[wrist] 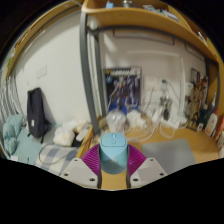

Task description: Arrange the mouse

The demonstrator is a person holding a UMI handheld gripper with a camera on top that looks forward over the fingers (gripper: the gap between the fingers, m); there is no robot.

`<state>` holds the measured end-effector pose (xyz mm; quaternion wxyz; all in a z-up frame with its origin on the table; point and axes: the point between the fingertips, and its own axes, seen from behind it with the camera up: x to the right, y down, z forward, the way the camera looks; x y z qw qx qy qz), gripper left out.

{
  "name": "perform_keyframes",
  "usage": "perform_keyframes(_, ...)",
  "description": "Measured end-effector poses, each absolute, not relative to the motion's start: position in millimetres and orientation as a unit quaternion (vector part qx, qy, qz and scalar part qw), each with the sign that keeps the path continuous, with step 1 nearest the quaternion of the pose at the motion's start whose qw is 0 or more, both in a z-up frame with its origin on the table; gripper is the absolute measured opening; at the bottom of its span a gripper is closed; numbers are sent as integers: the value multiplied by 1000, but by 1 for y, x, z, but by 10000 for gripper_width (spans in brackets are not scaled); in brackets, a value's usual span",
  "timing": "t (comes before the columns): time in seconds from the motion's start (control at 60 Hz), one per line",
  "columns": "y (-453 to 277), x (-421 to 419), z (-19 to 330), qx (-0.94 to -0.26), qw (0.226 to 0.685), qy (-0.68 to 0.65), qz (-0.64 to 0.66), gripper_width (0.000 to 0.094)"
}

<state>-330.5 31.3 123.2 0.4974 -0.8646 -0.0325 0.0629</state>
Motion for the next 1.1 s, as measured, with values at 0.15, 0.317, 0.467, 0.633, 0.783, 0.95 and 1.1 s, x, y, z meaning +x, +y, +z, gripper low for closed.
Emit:
perform_keyframes(0.15,64,-259,216,-827,560,-19,46,326)
perform_keyframes(0.317,87,-168,229,-824,567,-5,12,326)
perform_keyframes(0.467,93,-116,172,-849,528,6,1,324)
perform_keyframes(0.633,86,-101,82,-886,463,14,11,324)
perform_keyframes(0.783,77,-103,21,-910,413,21,26,322)
perform_keyframes(0.95,73,-101,-12,-920,390,12,25,348)
perform_keyframes(1.1,71,-100,-15,-923,384,11,20,459)
